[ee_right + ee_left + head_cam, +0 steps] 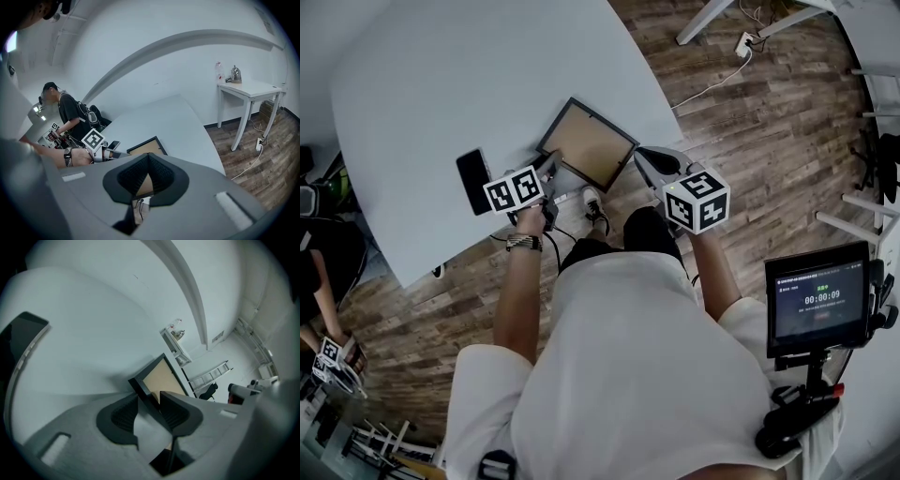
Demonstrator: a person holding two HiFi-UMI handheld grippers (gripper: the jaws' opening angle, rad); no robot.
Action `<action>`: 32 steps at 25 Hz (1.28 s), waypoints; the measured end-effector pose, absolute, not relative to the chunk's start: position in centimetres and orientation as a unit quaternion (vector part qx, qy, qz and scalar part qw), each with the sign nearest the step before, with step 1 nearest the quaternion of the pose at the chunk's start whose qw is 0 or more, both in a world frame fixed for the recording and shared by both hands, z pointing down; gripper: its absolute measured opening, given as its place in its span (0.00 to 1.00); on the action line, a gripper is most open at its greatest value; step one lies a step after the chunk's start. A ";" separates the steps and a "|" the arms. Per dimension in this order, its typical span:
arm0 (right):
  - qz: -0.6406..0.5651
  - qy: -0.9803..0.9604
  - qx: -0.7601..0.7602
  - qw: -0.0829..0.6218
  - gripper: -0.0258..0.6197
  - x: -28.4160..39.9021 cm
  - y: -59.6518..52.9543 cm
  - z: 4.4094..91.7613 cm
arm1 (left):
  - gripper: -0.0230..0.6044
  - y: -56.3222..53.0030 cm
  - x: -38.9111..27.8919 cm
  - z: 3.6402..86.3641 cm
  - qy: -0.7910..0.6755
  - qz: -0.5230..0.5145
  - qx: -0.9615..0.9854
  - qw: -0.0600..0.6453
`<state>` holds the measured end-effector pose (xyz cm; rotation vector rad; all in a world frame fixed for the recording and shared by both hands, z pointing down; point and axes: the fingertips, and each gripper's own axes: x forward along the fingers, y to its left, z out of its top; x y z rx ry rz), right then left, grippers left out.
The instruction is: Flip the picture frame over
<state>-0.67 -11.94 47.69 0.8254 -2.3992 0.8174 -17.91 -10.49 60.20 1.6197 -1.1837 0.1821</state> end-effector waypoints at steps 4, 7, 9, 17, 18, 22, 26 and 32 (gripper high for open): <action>0.297 -0.877 0.297 0.234 0.04 -1.0 -11.9 47.6 | 0.27 -10.8 -18.0 60.3 -0.501 0.100 0.681 0.524; 0.297 -0.877 0.297 0.234 0.04 -1.1 -12.0 47.6 | 0.28 -11.0 -18.3 60.3 -0.510 0.111 0.678 0.518; 0.298 -0.877 0.297 0.233 0.04 -1.1 -11.9 47.6 | 0.29 -11.0 -18.5 60.4 -0.519 0.116 0.674 0.514; 0.300 -0.876 0.298 0.233 0.04 -0.9 -11.8 47.7 | 0.39 -11.3 -19.2 60.4 -0.543 0.143 0.667 0.490; 0.300 -0.876 0.298 0.232 0.04 -1.0 -11.8 47.7 | 0.40 -11.3 -19.4 60.3 -0.546 0.145 0.666 0.487; 0.300 -0.877 0.295 0.231 0.04 -1.1 -11.8 47.7 | 0.40 -11.3 -20.0 59.9 -0.552 0.140 0.665 0.484; 0.298 -0.880 0.290 0.230 0.04 -1.3 -11.7 47.6 | 0.40 -11.1 -20.5 59.4 -0.559 0.135 0.664 0.477; 0.292 -0.887 0.278 0.226 0.04 -2.2 -11.8 47.2 | 0.33 -10.8 -21.1 58.3 -0.569 0.139 0.673 0.452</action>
